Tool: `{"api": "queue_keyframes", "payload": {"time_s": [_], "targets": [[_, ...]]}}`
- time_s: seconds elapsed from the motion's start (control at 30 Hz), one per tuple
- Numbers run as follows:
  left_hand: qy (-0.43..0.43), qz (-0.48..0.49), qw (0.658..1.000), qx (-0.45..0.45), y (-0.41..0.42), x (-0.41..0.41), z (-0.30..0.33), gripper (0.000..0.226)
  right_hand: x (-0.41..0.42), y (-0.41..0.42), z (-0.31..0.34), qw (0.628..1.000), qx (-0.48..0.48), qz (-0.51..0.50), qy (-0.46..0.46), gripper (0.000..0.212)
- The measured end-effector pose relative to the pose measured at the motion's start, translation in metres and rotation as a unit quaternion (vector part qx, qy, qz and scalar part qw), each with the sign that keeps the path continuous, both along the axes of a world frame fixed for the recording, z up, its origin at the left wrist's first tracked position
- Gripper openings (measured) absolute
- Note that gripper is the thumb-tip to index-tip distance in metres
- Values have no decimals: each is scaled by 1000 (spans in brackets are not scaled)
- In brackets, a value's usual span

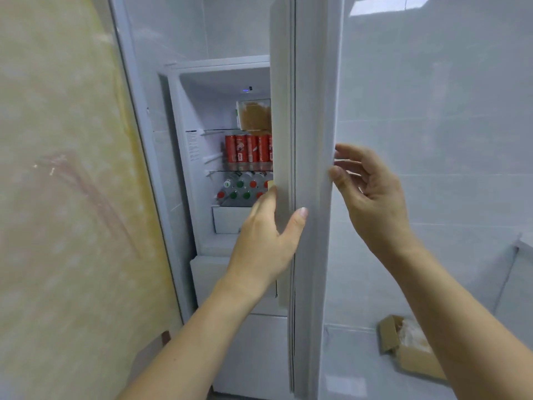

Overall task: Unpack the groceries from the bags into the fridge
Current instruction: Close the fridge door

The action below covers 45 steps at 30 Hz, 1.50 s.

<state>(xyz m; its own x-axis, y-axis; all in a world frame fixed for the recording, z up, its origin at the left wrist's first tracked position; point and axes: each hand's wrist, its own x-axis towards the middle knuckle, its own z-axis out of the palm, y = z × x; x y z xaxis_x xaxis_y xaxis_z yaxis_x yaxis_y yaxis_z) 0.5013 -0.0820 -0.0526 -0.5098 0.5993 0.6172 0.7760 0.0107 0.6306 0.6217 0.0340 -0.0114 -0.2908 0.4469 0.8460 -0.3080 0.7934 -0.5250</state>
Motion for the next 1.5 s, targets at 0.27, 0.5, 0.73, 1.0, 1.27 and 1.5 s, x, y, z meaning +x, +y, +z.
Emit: {"api": "queue_keyframes", "payload": {"time_s": [0.27,0.5,0.73,1.0,1.27,1.5], "targets": [[57,80,995,-12,-35,-30,0,70,-61,-11,-5,991,118,13,-63,41],[76,178,981,0,-49,-52,3,59,-119,-13,-13,968,222,-25,-110,56],[98,247,964,15,-45,-91,2,46,-179,1,-13,934,324,-73,-132,61],[186,351,917,5,-34,-153,-2,57,-235,11,-12,927,323,-101,-159,68],[198,409,891,-18,-20,-218,-3,70,-283,34,-15,906,315,-170,-226,78],[182,452,869,-88,4,-253,0,76,-320,54,-11,867,374,-227,-237,87]]}}
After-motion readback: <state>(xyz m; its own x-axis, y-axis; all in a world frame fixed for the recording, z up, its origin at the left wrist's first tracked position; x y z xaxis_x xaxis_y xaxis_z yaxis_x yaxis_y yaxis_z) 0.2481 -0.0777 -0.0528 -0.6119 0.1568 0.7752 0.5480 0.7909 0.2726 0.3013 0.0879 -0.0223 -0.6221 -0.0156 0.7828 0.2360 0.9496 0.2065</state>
